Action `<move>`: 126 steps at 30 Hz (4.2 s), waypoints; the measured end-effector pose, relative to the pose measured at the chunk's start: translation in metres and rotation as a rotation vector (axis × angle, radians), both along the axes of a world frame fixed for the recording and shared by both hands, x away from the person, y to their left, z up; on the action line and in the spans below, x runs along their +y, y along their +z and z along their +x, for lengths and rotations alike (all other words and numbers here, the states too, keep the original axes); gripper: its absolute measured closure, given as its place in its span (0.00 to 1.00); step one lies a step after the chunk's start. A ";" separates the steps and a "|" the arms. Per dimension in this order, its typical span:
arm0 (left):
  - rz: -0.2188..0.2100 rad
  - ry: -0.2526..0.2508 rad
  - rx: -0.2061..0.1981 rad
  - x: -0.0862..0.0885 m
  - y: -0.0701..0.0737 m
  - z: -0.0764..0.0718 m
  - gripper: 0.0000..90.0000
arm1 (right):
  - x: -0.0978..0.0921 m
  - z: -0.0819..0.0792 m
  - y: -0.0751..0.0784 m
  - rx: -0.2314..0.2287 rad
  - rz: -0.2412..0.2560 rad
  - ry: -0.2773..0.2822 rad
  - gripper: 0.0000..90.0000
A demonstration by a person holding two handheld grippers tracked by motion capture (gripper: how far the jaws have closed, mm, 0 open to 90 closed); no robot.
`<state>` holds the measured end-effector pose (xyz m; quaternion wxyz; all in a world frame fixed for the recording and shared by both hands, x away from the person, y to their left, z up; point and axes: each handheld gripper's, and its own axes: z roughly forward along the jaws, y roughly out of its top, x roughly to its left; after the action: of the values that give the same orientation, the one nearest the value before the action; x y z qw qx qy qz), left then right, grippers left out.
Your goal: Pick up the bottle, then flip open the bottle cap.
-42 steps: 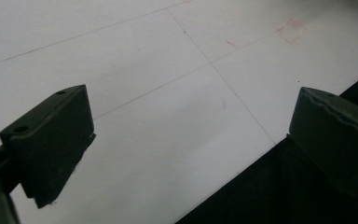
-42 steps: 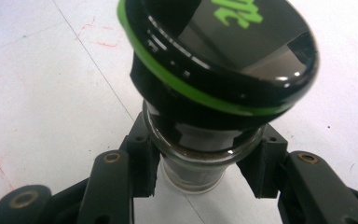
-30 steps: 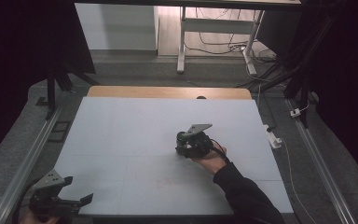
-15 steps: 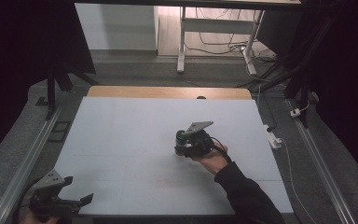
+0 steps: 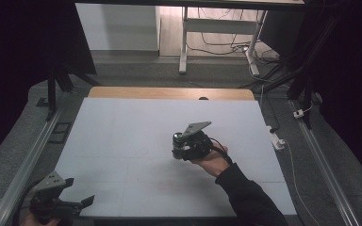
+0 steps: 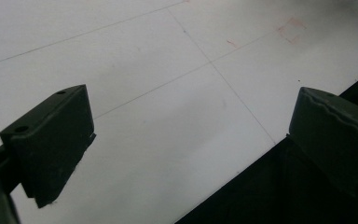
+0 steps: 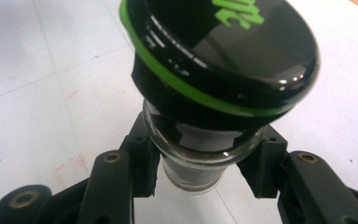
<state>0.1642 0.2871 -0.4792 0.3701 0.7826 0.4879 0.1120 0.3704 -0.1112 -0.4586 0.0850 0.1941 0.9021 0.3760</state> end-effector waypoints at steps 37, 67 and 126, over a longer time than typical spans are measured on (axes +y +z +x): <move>0.015 -0.015 0.004 -0.002 0.000 0.000 0.00 | 0.019 -0.020 0.018 0.024 0.005 0.093 0.59; -0.087 -0.152 -0.069 -0.020 0.016 0.015 0.00 | 0.019 -0.021 0.018 0.024 0.002 0.090 0.59; -0.110 -0.433 -0.131 -0.126 0.061 0.101 0.00 | 0.023 -0.020 0.019 0.013 -0.004 0.085 0.59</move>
<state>0.2649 0.1609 -0.4185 0.4585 0.8386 0.2891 0.0538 0.3501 -0.0881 -0.4398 0.0633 0.1579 0.9108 0.3761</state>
